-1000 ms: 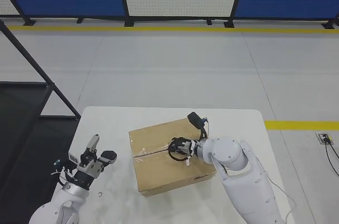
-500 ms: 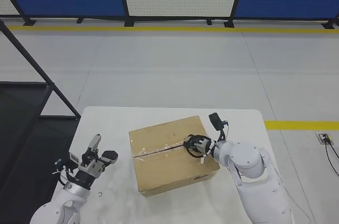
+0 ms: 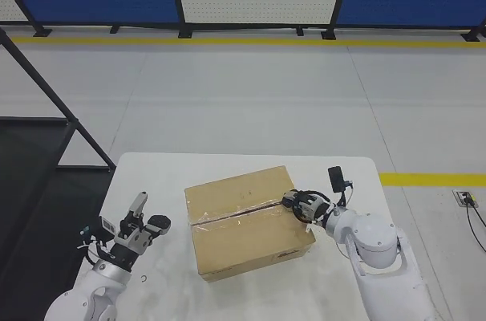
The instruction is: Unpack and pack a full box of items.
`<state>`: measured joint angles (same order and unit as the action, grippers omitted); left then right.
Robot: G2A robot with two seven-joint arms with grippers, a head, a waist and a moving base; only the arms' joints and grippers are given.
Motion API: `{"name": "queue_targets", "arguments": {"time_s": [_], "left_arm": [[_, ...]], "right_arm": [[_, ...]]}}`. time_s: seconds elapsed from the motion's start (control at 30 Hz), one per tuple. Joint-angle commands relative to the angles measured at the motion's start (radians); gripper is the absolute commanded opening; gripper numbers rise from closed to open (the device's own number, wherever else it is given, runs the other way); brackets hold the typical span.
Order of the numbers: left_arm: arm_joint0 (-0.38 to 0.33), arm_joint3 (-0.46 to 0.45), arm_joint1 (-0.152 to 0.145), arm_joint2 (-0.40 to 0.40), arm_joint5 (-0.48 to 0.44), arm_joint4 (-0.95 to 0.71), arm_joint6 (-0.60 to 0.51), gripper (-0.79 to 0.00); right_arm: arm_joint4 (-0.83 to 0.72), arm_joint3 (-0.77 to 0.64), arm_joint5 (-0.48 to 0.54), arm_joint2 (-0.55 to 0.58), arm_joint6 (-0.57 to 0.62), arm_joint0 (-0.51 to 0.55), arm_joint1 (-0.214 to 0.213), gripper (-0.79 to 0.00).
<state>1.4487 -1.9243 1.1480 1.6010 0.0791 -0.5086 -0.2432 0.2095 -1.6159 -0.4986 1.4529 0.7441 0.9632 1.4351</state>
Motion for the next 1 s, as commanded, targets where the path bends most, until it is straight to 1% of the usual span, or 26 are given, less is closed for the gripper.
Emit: {"name": "queue_targets", "arguments": {"time_s": [0.0,0.23,0.63,0.87,0.97], "left_arm": [[-0.001,0.000,0.001,-0.001,0.002,0.002,-0.002,0.000],[-0.006,0.000,0.003,-0.003,0.007,0.009,-0.005,0.000],[-0.015,0.003,0.006,-0.009,0.015,0.018,-0.005,0.000],[-0.020,0.006,0.008,-0.013,0.020,0.021,-0.005,0.000],[-0.020,0.007,0.009,-0.012,0.019,0.022,-0.002,0.000]], "right_arm": [[-0.033,-0.001,0.009,0.019,-0.022,0.013,-0.001,-0.785],[-0.122,-0.009,0.028,0.059,-0.107,0.056,-0.004,-0.785],[-0.181,0.014,0.050,0.085,-0.158,0.083,-0.017,-0.785],[-0.192,0.029,0.056,0.077,-0.167,0.083,-0.024,-0.785],[-0.187,0.040,0.054,0.068,-0.152,0.076,-0.029,-0.785]]}}
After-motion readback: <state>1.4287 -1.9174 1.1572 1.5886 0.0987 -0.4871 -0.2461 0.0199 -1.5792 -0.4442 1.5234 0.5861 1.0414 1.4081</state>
